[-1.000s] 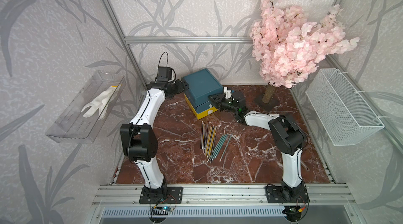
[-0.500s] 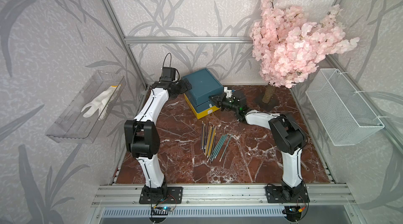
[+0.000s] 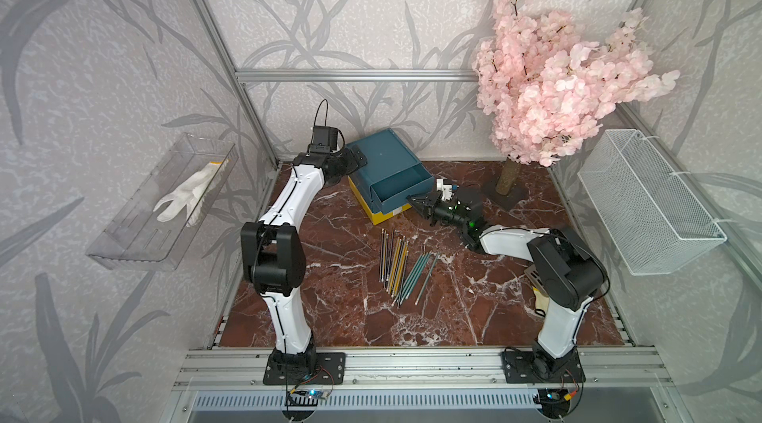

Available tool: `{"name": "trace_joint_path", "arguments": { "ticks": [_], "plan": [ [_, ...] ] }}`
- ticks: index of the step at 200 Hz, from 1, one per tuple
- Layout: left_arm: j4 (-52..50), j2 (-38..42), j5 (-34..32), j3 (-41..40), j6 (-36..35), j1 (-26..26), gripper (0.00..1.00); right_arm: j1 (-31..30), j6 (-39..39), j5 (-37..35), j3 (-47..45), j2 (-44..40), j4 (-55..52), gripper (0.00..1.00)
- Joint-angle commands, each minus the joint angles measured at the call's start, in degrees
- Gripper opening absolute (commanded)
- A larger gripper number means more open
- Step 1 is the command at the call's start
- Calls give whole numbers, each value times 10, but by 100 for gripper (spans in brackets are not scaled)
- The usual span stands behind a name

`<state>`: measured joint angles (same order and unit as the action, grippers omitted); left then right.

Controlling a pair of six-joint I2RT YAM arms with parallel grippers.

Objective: Please place the pencils in the drawer according to their color
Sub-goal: Open the drawer in the storage box.

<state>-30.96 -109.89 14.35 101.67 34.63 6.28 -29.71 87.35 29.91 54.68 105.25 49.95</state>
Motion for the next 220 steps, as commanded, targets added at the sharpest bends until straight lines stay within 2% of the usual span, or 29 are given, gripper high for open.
{"name": "trace_joint_path", "arguments": {
  "ticks": [1, 93, 100, 107, 114, 133, 159, 192, 209, 220],
  "plan": [
    [-9, -19, -16, 10, 2, 9, 100, 5, 4, -9, -34, -38, 21, 0],
    [-4, -32, -17, 18, 3, 19, 100, 5, 24, -24, -138, -109, 38, 0],
    [-4, -32, -16, 19, 3, 19, 100, 5, 24, -23, -143, -113, 36, 2],
    [-4, -33, -15, 20, 3, 20, 100, 5, 23, -24, -145, -117, 34, 6],
    [-4, -33, -15, 22, 3, 20, 100, 5, 23, -23, -148, -122, 30, 15],
    [-6, -32, -12, 28, 3, 20, 100, 5, 11, -15, -149, -138, 8, 58],
    [-9, -26, -4, 38, -1, 20, 100, 8, -18, -12, -156, -181, -53, 100],
    [-11, -3, 3, 46, -6, 20, 100, 17, -85, -12, -167, -264, -207, 100],
    [-12, 16, 3, 46, -10, 20, 100, 19, -155, -31, -154, -322, -353, 100],
    [-15, 29, 2, 44, -12, 20, 100, 19, -223, -56, -124, -355, -489, 100]
  ]
}}
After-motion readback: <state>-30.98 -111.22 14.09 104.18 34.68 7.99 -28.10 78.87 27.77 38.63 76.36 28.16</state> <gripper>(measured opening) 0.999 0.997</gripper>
